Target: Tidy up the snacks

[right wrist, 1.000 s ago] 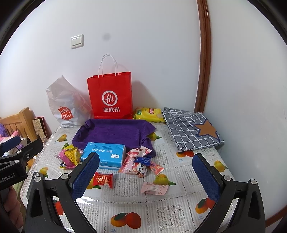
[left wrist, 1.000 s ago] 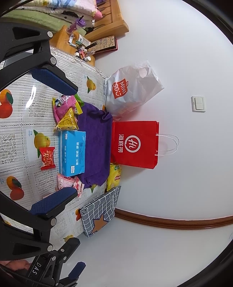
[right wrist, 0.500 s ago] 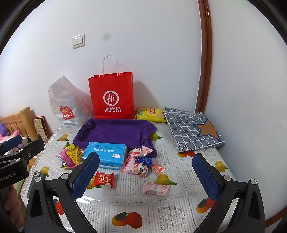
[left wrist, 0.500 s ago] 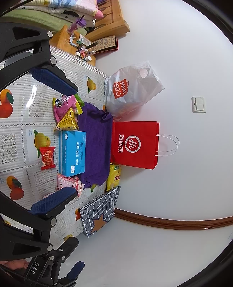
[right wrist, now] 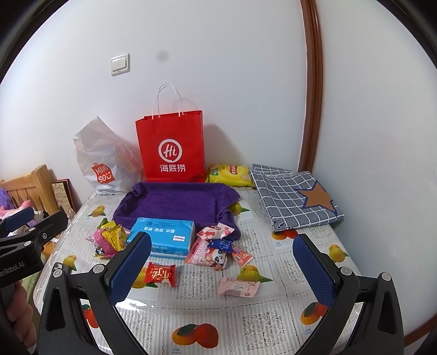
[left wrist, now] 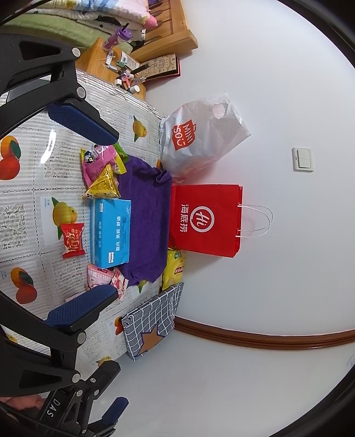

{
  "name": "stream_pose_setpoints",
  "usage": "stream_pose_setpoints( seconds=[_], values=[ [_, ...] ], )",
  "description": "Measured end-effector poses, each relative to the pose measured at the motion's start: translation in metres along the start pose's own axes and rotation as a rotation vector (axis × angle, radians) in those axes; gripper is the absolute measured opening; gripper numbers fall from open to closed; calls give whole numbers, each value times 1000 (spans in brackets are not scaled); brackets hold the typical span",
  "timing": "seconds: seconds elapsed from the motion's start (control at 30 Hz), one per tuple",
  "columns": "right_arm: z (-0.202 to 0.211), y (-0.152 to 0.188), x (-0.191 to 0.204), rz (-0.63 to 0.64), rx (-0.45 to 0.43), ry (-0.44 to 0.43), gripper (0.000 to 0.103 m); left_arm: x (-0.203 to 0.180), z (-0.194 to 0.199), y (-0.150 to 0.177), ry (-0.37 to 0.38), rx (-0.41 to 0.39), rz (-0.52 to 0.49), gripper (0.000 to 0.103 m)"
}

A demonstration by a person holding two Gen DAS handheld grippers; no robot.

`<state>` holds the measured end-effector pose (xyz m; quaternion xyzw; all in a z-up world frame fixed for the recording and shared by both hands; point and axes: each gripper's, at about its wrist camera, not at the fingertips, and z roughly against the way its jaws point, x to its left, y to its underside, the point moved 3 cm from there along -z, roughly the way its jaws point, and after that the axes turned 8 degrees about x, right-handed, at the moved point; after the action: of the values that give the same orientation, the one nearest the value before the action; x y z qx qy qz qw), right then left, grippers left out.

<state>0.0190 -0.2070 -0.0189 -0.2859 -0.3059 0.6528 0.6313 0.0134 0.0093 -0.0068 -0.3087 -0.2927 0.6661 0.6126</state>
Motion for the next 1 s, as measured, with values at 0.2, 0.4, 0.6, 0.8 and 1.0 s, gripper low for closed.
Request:
stream_pose_setpoints(
  seconds=[0.2,0.4,0.6,0.8,1.0],
  values=[
    [0,0,-1,-1,-2,2,103,0,1,0,-1,-2,-4,102],
    [0,1,-1,6,-3,6,103,-1,1,0,2,-2,-7,102],
    [-7,2,-2,6,1,4,103,-2,-5,-2,-2,1,-21,102],
    [-27,1,-4,-1,20,45,103,4,-22,-6,-54,18,-2,103],
    [-58,12,-14,8,33,0,103,18,-53,-5,-19,60,2,102]
  ],
)
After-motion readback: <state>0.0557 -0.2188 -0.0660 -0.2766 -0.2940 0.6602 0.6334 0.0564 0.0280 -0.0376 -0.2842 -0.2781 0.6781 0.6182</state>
